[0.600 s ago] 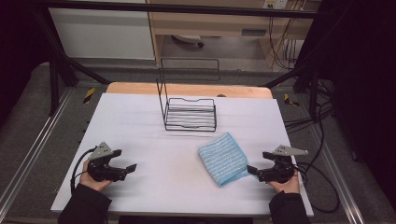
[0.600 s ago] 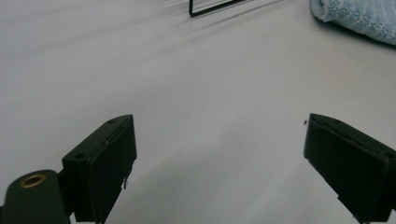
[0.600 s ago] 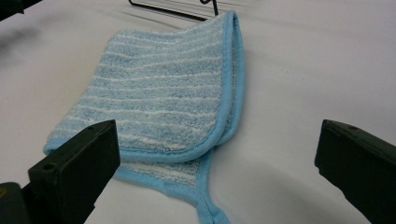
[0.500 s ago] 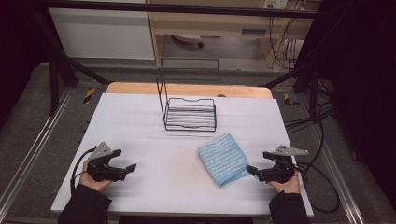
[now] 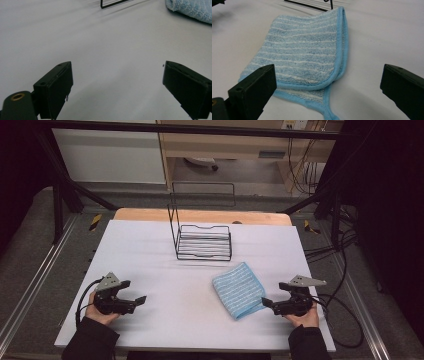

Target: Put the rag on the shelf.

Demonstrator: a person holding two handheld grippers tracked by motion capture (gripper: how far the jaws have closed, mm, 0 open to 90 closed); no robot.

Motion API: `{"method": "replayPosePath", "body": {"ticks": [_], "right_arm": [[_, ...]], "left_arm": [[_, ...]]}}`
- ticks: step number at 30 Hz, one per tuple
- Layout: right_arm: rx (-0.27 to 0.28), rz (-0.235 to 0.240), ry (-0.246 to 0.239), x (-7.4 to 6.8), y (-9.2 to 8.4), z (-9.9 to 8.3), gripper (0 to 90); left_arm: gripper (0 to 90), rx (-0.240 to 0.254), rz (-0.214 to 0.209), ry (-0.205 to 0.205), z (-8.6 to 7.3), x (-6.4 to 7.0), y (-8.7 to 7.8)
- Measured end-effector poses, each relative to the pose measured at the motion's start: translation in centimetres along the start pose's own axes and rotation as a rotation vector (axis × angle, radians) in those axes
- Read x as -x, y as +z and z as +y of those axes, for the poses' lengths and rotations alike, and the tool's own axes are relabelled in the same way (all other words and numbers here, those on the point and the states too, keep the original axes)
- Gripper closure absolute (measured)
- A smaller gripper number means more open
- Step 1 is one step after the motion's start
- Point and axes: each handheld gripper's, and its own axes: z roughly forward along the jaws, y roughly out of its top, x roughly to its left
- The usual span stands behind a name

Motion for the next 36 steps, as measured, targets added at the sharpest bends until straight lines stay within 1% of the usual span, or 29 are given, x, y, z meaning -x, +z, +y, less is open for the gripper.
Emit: {"method": "replayPosePath", "body": {"ticks": [6,9,10,14,15,17,18,19,21,22,23,24,25,26,28,30,32,33,35,36], "right_arm": [[-0.008,-0.005,-0.006,-0.5,0.3,0.3,1.1],[-0.016,-0.006,-0.017,-0.9,0.6,0.5,1.3],[-0.018,-0.004,-0.021,-1.4,0.8,0.7,1.7],[-0.019,0.004,-0.043,-2.3,1.2,1.2,4.1],[-0.019,0.004,-0.043,-2.3,1.2,1.2,4.1],[-0.021,0.014,-0.053,-3.0,1.5,1.6,6.1],[-0.021,0.014,-0.053,-3.0,1.5,1.6,6.1],[-0.023,0.017,-0.067,-3.4,1.7,1.8,7.4],[-0.027,0.018,-0.072,-3.8,2.0,2.0,8.2],[-0.031,0.022,-0.066,-4.1,2.2,2.0,8.6],[-0.031,0.022,-0.066,-4.1,2.2,2.0,8.6],[-0.039,0.024,-0.069,-4.5,2.5,2.2,8.8],[-0.039,0.024,-0.069,-4.5,2.5,2.2,8.8],[-0.048,0.031,-0.066,-4.9,2.9,2.4,9.4],[-0.055,0.035,-0.064,-5.1,3.2,2.6,9.6],[-0.072,0.039,-0.082,-5.8,3.9,2.9,11.8],[-0.077,0.042,-0.091,-6.0,4.2,3.0,13.1],[-0.081,0.049,-0.097,-6.5,4.6,3.2,16.0],[-0.084,0.055,-0.112,-7.0,5.0,3.4,18.8],[-0.084,0.064,-0.12,-7.3,5.2,3.6,20.6]], "left_arm": [[9.4,0.001,0.002,-0.006,-0.1,-0.1,-0.1],[9.4,0.0,0.003,-0.006,0.0,-0.1,0.0],[9.4,0.0,0.004,-0.006,0.0,-0.1,0.0],[9.4,-0.001,0.004,-0.005,0.0,-0.1,0.0],[9.4,-0.002,0.004,-0.005,0.0,-0.1,0.0],[9.4,-0.002,0.006,-0.005,0.0,-0.1,0.0],[9.4,-0.001,0.007,-0.006,0.0,-0.1,0.0],[9.4,0.0,0.007,-0.007,0.0,-0.1,0.0],[9.4,0.003,0.009,-0.012,0.0,-0.1,0.0],[9.4,0.004,0.009,-0.01,0.0,-0.1,0.0],[9.4,0.004,0.01,-0.01,0.0,-0.1,0.0],[9.4,0.004,0.01,-0.01,0.0,-0.1,0.0],[9.4,0.005,0.009,-0.011,0.0,-0.1,0.0],[9.4,0.004,0.01,-0.012,0.0,-0.1,0.0],[9.4,0.003,0.013,-0.01,0.0,-0.1,0.0],[9.4,0.006,0.013,-0.015,0.0,-0.2,-0.1],[9.4,0.009,0.014,-0.018,0.0,-0.2,-0.1],[9.4,0.007,0.015,-0.017,0.0,-0.2,-0.1],[9.4,0.003,0.015,-0.012,0.0,-0.2,-0.1],[9.4,0.002,0.016,-0.012,0.0,-0.2,0.0]]}}
